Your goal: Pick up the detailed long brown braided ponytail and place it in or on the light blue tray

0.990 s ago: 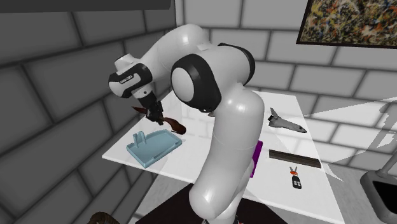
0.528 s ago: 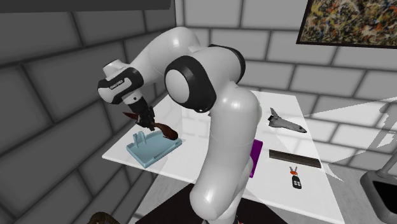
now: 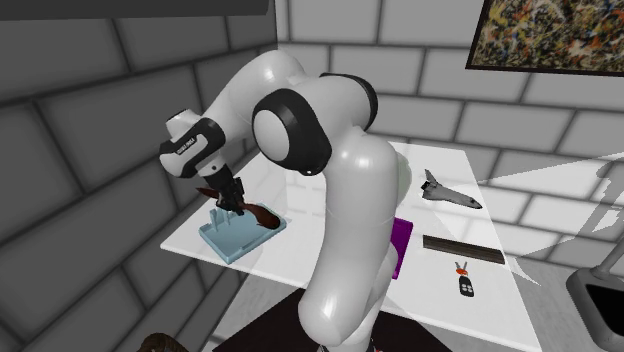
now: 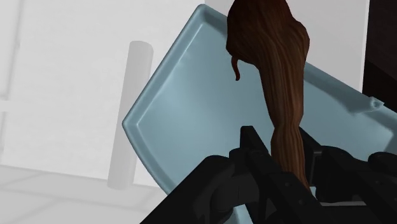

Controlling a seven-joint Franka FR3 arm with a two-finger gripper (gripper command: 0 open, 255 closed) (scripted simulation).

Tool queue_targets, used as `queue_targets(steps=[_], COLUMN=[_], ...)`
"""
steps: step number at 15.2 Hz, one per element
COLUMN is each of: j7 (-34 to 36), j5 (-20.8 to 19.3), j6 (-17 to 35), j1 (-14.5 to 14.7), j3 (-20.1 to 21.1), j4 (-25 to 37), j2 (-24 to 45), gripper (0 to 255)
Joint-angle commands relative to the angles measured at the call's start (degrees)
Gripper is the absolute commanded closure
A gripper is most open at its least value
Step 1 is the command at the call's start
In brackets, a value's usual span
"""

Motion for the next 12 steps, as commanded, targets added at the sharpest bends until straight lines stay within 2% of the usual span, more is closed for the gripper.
queue_targets(steps=[1, 9, 10, 12], j7=[0.37, 0.37, 0.37, 0.37], j5=[-0.16, -0.16, -0.16, -0.16], j6=[1.81, 1.81, 1.81, 1.81], j1=[-0.07, -0.07, -0.07, -0.07], j3=[-0.07, -0.07, -0.07, -0.07], j4=[-1.08, -1.08, -1.07, -1.07], j2=[0.73, 0.73, 0.74, 0.74], gripper=[255, 255, 0, 0])
